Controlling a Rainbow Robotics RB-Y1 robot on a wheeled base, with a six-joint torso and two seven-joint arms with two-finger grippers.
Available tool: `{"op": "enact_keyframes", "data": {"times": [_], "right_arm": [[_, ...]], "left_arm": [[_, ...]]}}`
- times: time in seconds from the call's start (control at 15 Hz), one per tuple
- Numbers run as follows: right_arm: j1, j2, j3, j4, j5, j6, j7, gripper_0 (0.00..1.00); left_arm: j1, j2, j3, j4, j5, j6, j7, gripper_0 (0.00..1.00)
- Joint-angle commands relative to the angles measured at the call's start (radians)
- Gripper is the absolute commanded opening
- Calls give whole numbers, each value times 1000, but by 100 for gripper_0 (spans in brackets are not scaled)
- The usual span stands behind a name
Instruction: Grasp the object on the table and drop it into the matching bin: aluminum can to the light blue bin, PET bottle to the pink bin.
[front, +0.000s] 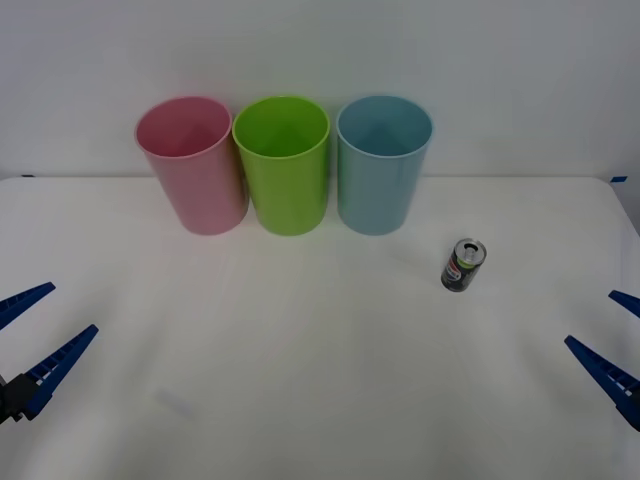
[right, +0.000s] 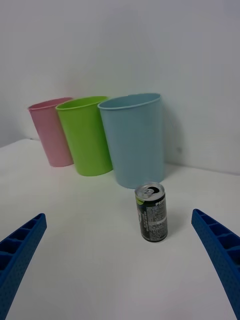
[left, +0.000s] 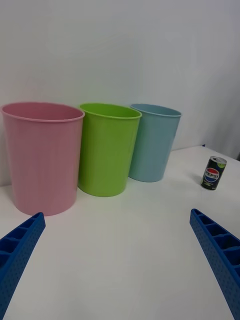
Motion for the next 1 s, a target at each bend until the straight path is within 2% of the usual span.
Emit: {"op": "enact_keyframes", "data": {"times": [0.07, 0.47, 1.0], "right_arm": [[-4, 1, 15, 44, 1, 3, 61, 100], [-7, 1, 107, 98, 3, 101, 221, 100], [-41, 7, 247, 100, 1, 289, 236, 100]], "left_arm": [[0, 0, 0, 0, 0, 0, 0, 100], [0, 0, 0, 0, 0, 0, 0, 100], [0, 0, 0, 0, 0, 0, 0, 100]]}}
